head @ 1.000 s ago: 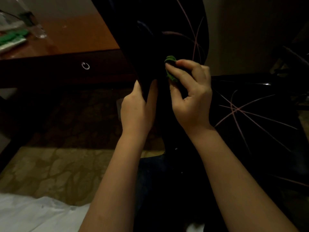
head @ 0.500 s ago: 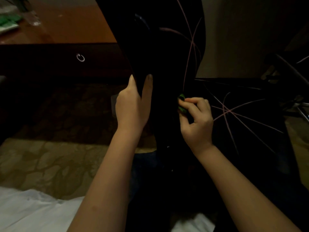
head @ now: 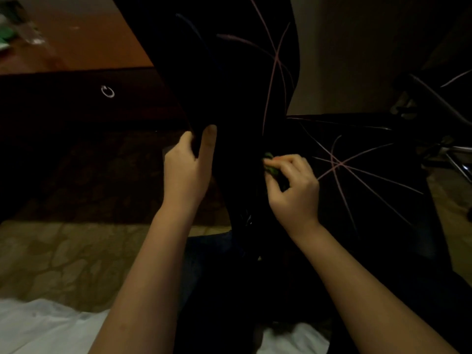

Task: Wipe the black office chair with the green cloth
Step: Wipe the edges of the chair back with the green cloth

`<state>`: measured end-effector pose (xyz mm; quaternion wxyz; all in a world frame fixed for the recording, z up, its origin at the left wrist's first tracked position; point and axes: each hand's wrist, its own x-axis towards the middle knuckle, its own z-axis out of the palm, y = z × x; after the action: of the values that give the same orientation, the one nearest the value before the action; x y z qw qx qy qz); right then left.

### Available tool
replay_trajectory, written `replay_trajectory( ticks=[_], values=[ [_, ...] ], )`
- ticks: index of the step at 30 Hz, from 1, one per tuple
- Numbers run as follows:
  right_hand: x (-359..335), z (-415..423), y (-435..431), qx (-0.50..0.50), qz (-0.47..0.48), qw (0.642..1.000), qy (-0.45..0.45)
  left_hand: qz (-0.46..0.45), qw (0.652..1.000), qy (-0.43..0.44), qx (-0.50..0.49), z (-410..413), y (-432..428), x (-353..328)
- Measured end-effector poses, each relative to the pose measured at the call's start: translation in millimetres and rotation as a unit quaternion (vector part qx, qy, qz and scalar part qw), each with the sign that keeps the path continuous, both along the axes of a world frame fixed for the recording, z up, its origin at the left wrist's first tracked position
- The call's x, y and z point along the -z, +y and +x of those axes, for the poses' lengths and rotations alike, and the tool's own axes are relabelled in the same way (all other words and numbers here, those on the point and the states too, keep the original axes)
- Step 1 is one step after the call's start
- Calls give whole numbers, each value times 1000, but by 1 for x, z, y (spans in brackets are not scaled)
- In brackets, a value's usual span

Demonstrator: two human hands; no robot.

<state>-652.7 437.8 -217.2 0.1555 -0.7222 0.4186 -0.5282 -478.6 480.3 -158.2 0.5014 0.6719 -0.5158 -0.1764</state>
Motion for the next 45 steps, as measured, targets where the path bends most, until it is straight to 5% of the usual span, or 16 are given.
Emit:
replay_trajectory(
  ticks=[8, 21, 39, 45],
  values=[
    [-60, 36, -8, -17, -56, 996, -66, 42, 999, 17, -17, 0, -3, 1],
    [-50, 58, -11, 47, -154, 985, -62, 3, 988, -150, -35, 10, -7, 12],
    [20, 14, -3, 19, -48, 999, 0, -37, 991, -119, -42, 4, -6, 19],
    [2, 19, -2, 9, -37, 997, -73, -30, 990, -122, -55, 2, -5, 17]
  ],
)
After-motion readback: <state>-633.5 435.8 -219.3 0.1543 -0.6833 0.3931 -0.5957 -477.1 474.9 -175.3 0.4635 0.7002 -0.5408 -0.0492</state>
